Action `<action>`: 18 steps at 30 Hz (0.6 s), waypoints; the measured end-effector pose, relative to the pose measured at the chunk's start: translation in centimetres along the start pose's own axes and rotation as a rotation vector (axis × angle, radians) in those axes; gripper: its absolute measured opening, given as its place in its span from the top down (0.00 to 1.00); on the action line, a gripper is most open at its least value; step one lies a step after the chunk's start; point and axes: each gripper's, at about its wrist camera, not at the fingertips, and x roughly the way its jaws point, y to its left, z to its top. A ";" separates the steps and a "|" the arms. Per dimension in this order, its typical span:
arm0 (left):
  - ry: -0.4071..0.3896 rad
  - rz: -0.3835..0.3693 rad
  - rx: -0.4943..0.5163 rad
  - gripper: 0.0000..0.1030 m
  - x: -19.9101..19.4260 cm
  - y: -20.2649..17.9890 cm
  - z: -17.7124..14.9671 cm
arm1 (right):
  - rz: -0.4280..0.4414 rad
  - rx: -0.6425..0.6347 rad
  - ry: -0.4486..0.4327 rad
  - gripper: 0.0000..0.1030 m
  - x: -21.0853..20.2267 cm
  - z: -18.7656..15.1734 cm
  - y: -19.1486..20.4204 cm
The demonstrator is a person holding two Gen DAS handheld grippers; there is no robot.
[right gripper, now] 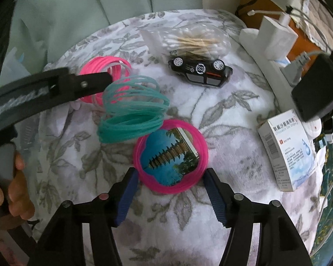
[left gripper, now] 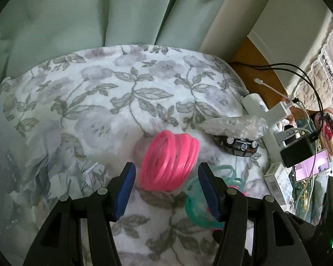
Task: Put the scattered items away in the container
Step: 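Grasp the pink coil band with the left tool while the right tool reaches for the pink mirror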
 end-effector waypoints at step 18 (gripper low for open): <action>0.001 0.007 0.008 0.74 -0.3 0.0 -0.3 | -0.040 0.046 -0.058 0.41 -0.8 0.2 -0.7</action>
